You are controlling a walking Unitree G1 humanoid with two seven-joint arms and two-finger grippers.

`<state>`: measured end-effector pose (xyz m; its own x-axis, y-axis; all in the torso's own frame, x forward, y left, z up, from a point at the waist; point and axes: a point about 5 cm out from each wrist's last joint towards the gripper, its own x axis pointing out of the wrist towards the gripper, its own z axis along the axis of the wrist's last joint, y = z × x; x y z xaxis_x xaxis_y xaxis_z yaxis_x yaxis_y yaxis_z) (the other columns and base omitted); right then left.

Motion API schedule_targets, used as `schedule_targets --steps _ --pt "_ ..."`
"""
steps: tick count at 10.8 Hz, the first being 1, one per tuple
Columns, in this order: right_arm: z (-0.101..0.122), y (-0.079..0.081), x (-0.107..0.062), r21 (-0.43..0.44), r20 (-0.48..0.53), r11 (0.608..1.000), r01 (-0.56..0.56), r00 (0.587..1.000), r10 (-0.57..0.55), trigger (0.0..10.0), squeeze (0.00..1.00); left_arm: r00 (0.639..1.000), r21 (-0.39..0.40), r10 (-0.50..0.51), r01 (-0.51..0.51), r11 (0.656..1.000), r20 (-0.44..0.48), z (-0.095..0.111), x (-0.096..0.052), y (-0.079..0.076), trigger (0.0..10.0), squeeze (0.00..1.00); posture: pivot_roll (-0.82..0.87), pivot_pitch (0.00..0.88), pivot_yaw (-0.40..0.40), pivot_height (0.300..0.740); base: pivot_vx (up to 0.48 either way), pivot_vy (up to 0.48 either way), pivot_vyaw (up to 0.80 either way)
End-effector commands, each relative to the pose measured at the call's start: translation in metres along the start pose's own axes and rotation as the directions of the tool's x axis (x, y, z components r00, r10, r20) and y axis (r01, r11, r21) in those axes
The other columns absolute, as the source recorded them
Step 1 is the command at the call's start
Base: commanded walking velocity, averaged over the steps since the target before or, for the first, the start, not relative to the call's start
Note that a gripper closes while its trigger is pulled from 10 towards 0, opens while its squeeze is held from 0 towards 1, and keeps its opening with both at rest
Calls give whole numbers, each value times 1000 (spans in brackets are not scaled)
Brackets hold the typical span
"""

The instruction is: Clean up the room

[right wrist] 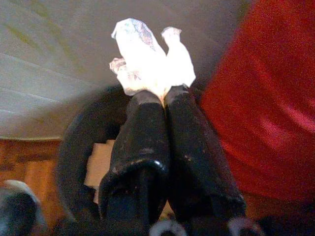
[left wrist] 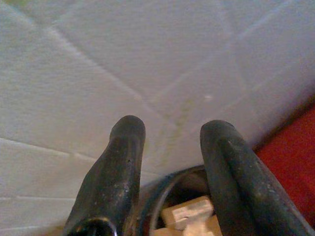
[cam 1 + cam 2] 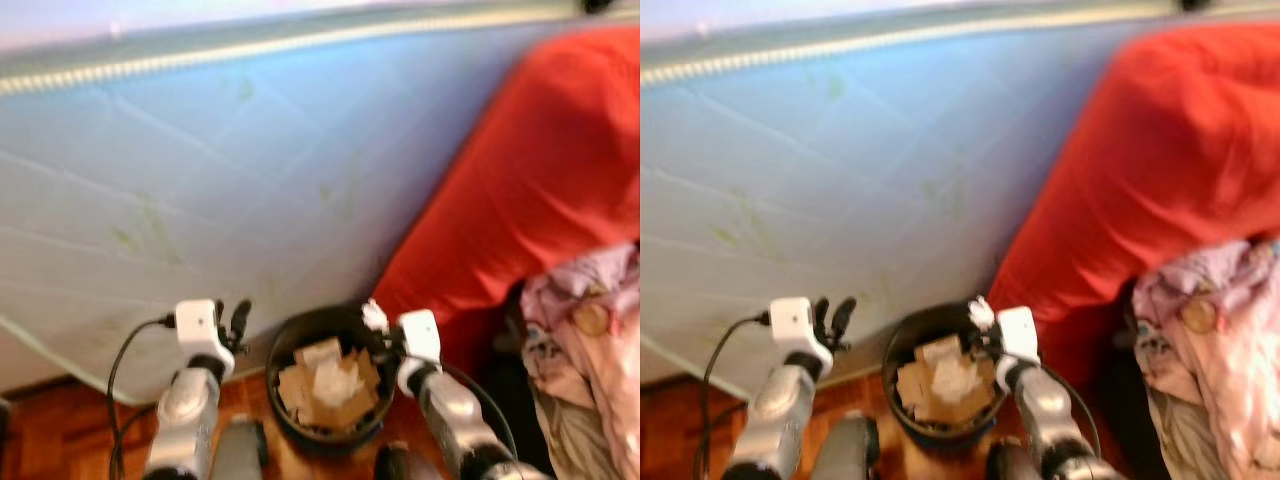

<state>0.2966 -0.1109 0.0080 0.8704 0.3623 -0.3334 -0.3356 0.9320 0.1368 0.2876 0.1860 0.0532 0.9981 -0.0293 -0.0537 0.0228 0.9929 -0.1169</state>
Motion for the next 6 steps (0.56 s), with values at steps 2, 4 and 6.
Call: schedule_targets --steps 2,4,6 --pt "-13 9 -3 8 -62 996 -88 994 88 10000 0 1000 -11 2 -2 1000 -9 -2 -6 0 10000 0 84 177 -58 622 0 0 0" --pt "-6 10 3 15 -70 997 -70 995 71 10000 0 1000 -13 19 -19 1000 12 2 -10 2 10000 0 102 198 -65 622 0 0 0" --pt "5 7 8 22 -30 1000 -13 999 14 10000 0 999 -6 23 -23 1000 39 11 -9 1 10000 0 138 220 -69 622 0 0 0"
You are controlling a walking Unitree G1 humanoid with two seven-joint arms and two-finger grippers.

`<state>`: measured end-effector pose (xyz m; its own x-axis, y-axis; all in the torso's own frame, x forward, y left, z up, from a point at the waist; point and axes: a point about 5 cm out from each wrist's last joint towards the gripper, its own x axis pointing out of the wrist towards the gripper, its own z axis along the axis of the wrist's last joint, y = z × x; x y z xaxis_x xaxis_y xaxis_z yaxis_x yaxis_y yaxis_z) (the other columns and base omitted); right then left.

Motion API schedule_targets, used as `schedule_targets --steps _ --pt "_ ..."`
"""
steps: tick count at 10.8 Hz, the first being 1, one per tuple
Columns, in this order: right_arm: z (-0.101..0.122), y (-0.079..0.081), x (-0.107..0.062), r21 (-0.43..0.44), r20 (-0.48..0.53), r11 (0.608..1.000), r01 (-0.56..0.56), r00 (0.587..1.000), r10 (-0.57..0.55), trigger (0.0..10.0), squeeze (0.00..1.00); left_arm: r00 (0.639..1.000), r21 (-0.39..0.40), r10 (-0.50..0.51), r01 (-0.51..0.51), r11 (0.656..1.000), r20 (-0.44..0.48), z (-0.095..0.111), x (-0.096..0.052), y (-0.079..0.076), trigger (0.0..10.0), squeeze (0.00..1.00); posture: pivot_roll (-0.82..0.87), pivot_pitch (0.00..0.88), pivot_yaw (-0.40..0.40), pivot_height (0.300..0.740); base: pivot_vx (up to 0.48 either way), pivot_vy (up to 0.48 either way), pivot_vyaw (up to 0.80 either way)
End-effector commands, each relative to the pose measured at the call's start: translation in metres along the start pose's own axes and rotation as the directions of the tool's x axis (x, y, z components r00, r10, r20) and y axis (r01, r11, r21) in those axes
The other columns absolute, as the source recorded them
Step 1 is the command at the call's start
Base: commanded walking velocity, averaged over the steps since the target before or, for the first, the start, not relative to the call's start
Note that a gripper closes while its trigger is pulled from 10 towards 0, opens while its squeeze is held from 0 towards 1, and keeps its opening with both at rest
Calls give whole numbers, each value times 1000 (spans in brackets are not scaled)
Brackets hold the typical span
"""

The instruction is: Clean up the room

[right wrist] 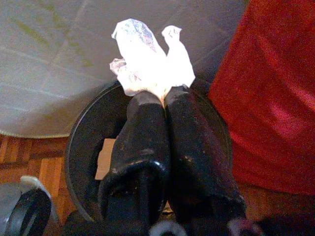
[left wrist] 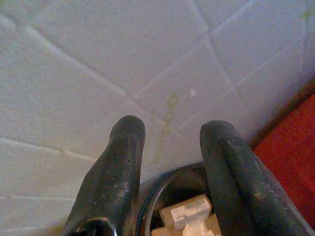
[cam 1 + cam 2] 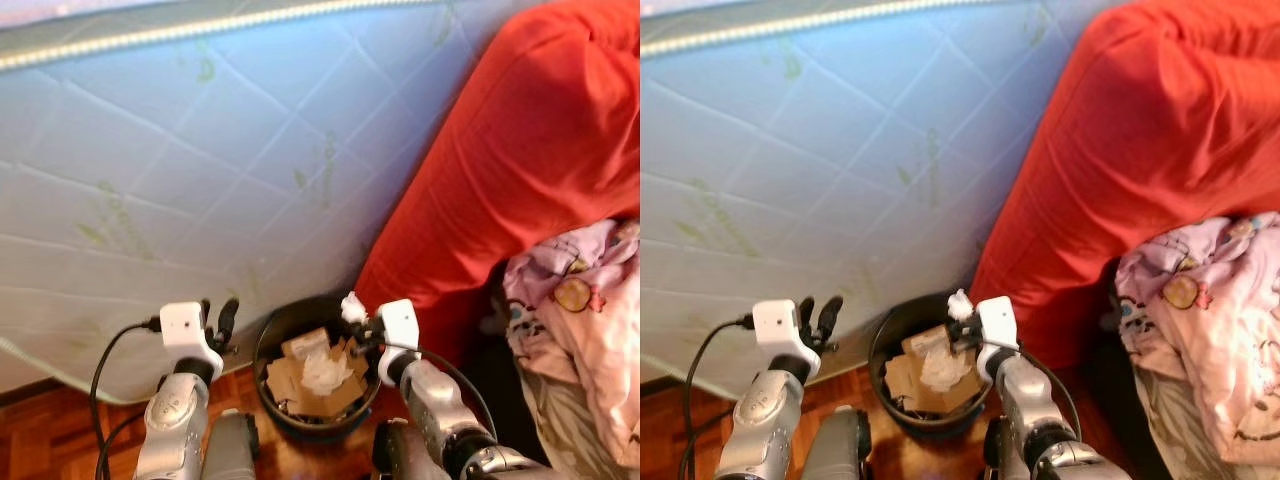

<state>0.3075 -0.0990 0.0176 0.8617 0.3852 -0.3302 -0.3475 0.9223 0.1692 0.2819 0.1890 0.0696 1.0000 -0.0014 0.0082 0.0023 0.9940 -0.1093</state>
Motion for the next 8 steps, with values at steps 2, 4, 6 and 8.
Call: schedule_targets --steps 2,4,6,8 --pt "8 -2 4 87 13 996 30 999 -32 10000 0 1000 -1 16 -16 1000 18 9 -4 3 10000 0 161 240 -82 622 0 0 0" --pt "14 -2 8 49 -2 997 61 998 -61 10000 0 1000 0 19 -19 1000 21 13 -9 2 10000 0 178 264 -80 622 0 0 0" --pt "12 1 9 82 -15 995 49 999 -48 10000 0 1000 3 19 -19 1000 9 13 -16 2 10000 0 192 285 -78 622 0 0 0" --pt "13 5 11 81 -21 996 29 999 -27 10000 0 1000 6 25 -25 1000 2 17 -22 2 10000 0 206 306 -78 622 0 0 0"
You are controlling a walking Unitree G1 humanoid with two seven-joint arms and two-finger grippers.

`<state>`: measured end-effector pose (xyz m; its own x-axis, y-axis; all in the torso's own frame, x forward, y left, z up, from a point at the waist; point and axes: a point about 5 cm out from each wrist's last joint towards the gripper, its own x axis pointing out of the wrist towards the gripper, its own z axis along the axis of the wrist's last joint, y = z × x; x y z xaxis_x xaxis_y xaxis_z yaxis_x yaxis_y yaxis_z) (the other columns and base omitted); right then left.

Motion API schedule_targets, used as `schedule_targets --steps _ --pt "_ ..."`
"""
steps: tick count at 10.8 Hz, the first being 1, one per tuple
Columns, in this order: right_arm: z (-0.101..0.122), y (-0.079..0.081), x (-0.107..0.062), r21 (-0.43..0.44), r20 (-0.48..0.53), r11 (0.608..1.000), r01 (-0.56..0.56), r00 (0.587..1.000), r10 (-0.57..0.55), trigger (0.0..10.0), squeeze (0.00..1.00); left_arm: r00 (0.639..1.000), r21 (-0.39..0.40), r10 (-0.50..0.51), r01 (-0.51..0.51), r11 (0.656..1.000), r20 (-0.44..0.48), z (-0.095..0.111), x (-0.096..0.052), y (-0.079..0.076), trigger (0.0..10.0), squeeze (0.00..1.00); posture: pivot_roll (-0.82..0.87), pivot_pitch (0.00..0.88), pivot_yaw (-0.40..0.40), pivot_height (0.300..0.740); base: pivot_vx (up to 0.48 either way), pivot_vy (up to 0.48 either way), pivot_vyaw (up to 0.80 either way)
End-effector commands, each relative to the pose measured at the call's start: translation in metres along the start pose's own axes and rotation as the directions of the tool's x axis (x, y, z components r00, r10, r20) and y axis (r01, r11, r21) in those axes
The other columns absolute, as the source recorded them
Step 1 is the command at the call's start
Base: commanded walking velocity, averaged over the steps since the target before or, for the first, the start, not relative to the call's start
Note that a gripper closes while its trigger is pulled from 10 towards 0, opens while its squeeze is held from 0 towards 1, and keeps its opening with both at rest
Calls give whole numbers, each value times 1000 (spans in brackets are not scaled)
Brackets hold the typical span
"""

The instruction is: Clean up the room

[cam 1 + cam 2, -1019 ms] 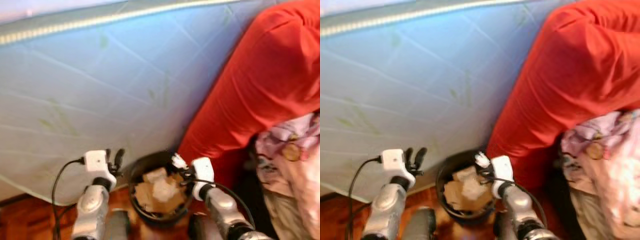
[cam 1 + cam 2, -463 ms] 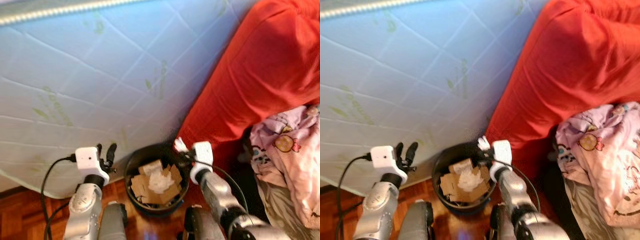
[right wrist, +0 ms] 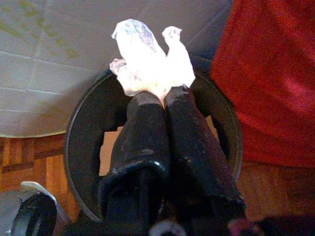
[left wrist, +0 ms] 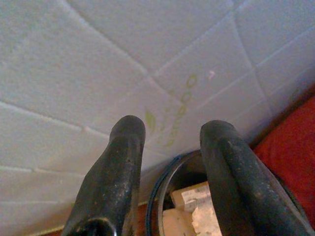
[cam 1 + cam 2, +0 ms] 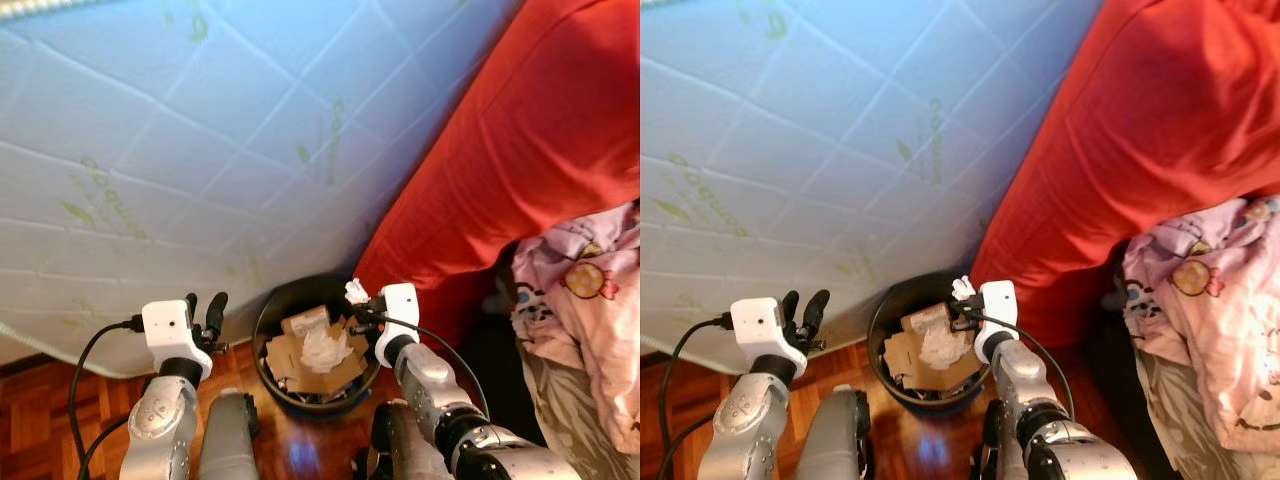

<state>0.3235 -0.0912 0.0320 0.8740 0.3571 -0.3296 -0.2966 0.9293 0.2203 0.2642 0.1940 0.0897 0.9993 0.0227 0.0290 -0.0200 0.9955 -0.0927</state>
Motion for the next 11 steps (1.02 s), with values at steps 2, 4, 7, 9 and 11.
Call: schedule_targets --steps 2,4,7,9,11 --pt "-2 2 1 20 -23 1000 -18 1000 18 10000 0 1000 -12 3 -3 1000 -31 -4 -8 -2 10000 0 211 317 -75 622 0 0 0" --pt "0 1 1 20 -19 1000 -17 1000 17 10000 0 999 -14 2 -2 1000 -43 -4 -11 -3 10000 0 211 326 -75 622 0 0 0" --pt "-2 4 1 36 -23 999 -22 999 23 10000 1000 999 -16 2 -3 1000 -54 -4 -14 -5 10000 0 209 334 -75 622 0 0 0" --pt "-6 4 0 30 -37 999 -27 999 28 10000 1000 998 -20 0 -2 1000 -60 -5 -14 -7 10000 0 205 337 -78 622 0 0 0" --pt "-6 5 0 29 -37 999 -37 999 38 10000 1000 998 -22 0 -1 1000 -63 -5 -15 -7 10000 0 205 337 -78 622 0 0 0"
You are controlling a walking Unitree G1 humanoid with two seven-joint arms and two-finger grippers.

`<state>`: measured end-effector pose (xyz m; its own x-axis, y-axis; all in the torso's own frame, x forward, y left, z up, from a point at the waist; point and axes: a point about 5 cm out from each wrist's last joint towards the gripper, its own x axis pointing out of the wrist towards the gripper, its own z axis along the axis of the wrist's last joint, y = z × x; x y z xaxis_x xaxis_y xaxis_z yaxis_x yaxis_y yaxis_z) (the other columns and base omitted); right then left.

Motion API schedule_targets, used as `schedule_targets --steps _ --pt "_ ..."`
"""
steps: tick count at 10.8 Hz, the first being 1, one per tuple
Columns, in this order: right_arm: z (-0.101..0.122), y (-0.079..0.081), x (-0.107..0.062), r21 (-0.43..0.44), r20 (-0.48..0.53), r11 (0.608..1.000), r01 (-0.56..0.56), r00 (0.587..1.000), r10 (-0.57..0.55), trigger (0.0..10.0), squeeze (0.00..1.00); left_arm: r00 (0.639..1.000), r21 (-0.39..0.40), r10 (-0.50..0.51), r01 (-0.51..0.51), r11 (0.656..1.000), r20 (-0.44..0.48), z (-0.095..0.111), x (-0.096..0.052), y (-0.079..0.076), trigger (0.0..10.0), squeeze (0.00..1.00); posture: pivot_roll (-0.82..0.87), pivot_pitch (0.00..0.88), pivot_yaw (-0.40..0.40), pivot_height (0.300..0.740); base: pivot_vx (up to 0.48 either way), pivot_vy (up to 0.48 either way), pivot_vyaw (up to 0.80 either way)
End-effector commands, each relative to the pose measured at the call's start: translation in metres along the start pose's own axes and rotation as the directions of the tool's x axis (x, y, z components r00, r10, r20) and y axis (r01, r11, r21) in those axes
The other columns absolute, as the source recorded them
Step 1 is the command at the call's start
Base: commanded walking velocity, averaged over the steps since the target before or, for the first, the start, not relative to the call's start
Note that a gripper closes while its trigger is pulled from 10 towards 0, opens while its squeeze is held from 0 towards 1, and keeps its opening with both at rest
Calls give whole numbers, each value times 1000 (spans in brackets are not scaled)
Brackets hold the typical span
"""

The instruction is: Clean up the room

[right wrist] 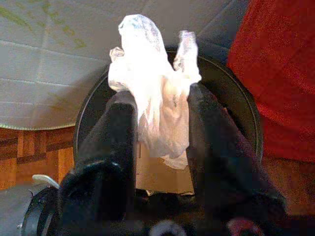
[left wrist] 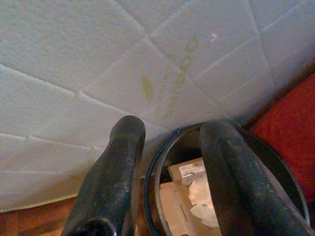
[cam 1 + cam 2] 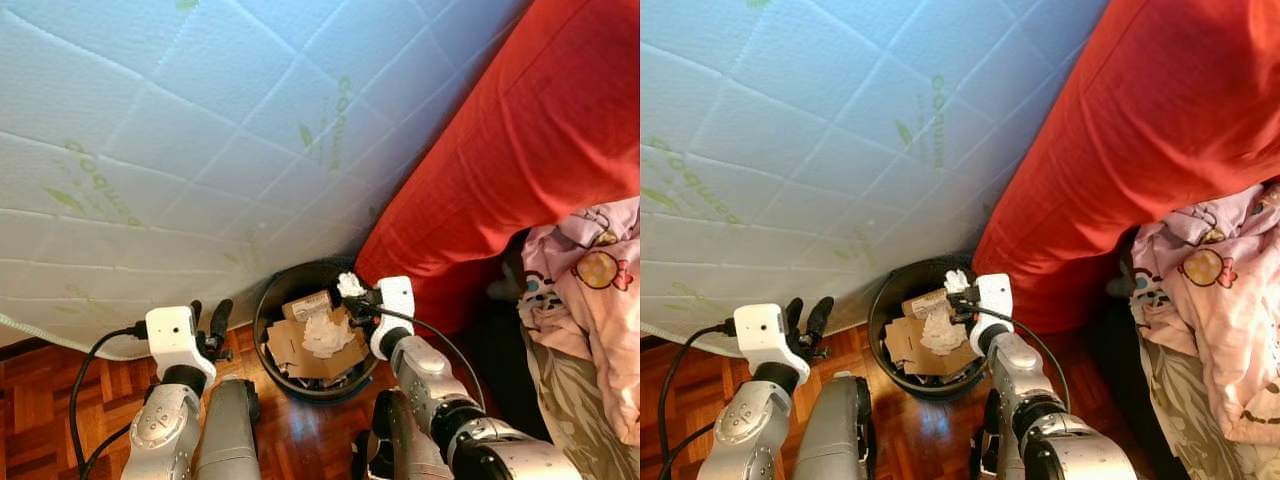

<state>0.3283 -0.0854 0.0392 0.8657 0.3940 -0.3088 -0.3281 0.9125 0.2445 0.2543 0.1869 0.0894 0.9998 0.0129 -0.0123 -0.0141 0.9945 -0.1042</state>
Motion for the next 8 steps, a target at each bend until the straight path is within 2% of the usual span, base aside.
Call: schedule_targets --steps 1,8 --pt "-13 -1 -4 17 -48 1000 2 999 -1 10000 1000 1000 -11 7 -7 1000 -22 -4 -4 0 10000 0 203 335 -79 622 0 0 0" --pt "-11 3 -2 8 -60 999 -51 997 52 10000 1000 1000 -11 1 -1 1000 -21 -3 -1 -1 10000 0 202 329 -77 622 0 0 0"
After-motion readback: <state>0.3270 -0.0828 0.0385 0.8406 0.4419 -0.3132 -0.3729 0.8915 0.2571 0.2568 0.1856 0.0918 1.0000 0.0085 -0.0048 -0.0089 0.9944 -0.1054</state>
